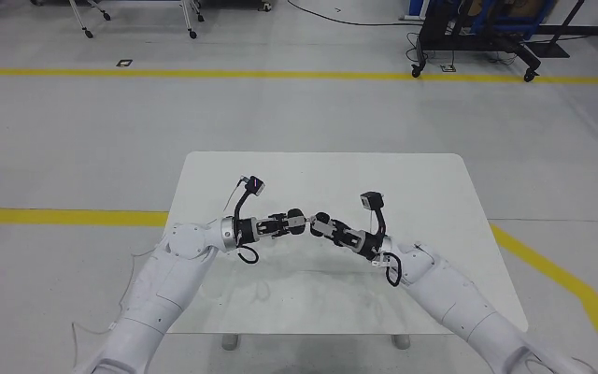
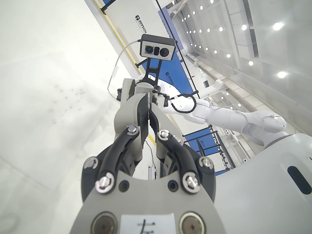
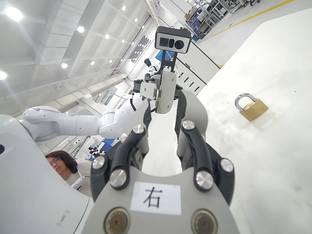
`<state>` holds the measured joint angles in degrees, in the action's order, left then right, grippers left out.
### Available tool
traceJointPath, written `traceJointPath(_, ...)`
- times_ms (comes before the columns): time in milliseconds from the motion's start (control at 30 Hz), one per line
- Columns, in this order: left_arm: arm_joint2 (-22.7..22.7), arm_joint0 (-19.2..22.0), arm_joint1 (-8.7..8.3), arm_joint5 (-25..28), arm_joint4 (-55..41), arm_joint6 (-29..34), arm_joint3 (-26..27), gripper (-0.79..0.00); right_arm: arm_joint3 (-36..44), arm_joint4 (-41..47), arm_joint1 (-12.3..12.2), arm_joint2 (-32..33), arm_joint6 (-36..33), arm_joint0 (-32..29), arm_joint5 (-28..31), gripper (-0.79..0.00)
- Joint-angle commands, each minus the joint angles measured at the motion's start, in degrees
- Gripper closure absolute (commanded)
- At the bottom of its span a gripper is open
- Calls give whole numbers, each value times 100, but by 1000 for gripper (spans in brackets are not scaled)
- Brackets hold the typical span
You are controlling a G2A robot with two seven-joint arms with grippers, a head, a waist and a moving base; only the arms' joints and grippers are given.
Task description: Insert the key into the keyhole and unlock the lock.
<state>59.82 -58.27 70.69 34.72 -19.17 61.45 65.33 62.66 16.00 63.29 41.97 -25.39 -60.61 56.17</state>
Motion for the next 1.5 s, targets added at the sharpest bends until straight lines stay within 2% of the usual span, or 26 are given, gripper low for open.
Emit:
traceJointPath(0,-3,12,-6,-9,-43,71,-14,0,-7,-30,-27,79,-95,-16,-9,-391)
traceJointPath(200,-112,80,-34,-53,156,468,-46,0,79,-271,-135,357,-383,-85,-124,-308)
traceJointPath(700,-273,122,-60,-70,399,435,-41,0,510,34,-266,555,-1477,-266,-655,-212)
traceJointPath(767,-292,129,-64,-73,414,448,-32,0,525,95,-266,565,-1550,-277,-672,-43)
traceJointPath(1000,-322,132,-84,-31,400,486,-13,0,527,82,-240,568,-1652,-264,-803,-49)
traceJointPath(1067,-328,136,-90,-27,410,485,-13,0,530,60,-231,564,-1671,-260,-823,-6)
traceJointPath(1167,-337,137,-98,-28,420,466,-8,0,539,37,-220,568,-1697,-259,-838,0)
traceJointPath(1200,-339,137,-101,-29,428,455,-5,-243,542,29,-218,574,-1702,-261,-835,0)
traceJointPath(1233,-340,134,-103,-40,433,434,-9,-785,547,28,-216,583,-1701,-266,-816,0)
traceJointPath(1467,-181,140,-139,26,170,292,33,-785,485,43,-264,863,-1525,-393,-445,0)
